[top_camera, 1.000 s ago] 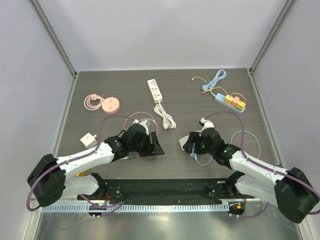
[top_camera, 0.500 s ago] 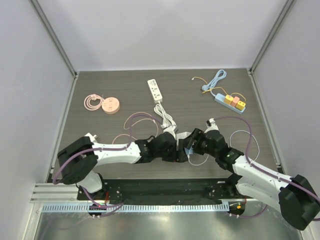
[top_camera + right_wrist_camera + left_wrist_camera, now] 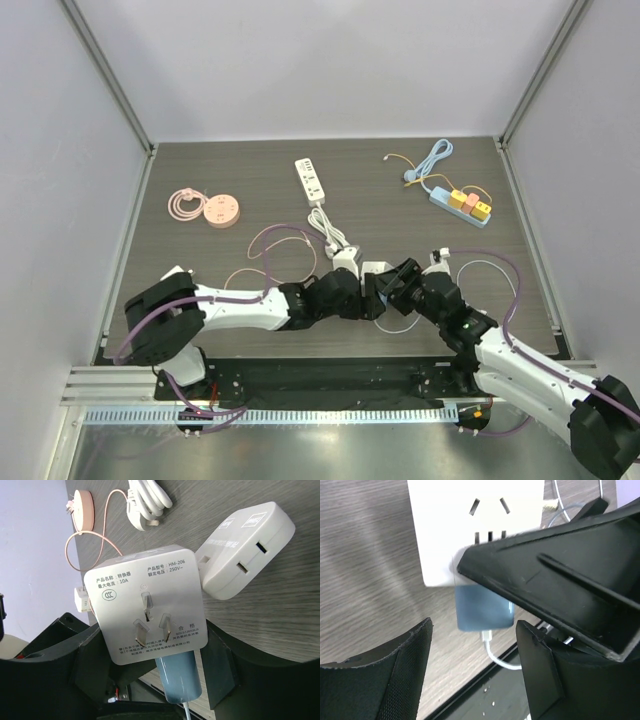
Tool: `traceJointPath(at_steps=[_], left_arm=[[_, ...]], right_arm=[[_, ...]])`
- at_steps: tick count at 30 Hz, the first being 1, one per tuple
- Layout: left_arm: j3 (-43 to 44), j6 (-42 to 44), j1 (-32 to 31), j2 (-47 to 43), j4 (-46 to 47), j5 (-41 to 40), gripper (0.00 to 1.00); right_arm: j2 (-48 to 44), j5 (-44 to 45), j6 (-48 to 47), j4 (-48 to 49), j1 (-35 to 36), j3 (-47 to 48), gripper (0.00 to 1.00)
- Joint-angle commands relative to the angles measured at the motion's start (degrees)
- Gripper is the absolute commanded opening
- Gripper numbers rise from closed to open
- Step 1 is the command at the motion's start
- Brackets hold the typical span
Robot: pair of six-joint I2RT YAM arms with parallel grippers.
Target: Pull the plug off the socket
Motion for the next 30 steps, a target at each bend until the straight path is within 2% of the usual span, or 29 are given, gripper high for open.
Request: traceJointPath(at_steps=[1,6,15,17,18,21,24,27,28,30], left_arm=[[0.1,-0.1,-0.9,0.5,7.0,-4.5,0.68],[-1.1,2.0,-1.2,0.2,10.5,-8.5,0.68],[-1.9,3.0,-1.2,2.0,15.3,-7.5,0.64],[-1.8,3.5,-1.1,2.2,15.3,-7.6,0.6],[-1.6,3.7,-1.1,2.0,15.1,-7.9,0.54],[-1.4,5.2,-1.2,1.9,14.6,-8.6,0.46],[-0.7,6.8,-1.2,1.7,12.8,-9.0,0.22],[-0.1,7.7,-1.2,1.9,10.9,-8.3,0.08],[-0.2,7.8,-1.2,2.0,10.8,-7.8,0.0],[-0.6,8.3,-1.2,2.1,10.9,-7.1,0.0]], right_arm=[[-1.4,1.3,5.8,6.6,0.3,-0.7,0.01],[-2.0,1.0,10.4,8.5,0.3,-2.5,0.01],[-4.3,1.2,15.3,9.6,0.3,-4.0,0.01],[-4.2,0.8,15.7,9.3,0.3,-3.7,0.01],[-3.9,0.4,15.9,9.6,0.3,-3.7,0.01],[-3.6,-0.2,17.1,10.8,0.3,-4.2,0.01],[-4.0,0.1,17.3,10.8,0.3,-4.5,0.01],[-4.4,0.9,16.1,10.1,0.3,-4.1,0.01],[-4.4,1.4,15.7,9.1,0.3,-3.6,0.01],[-4.6,2.7,14.1,8.1,0.2,-3.2,0.01]])
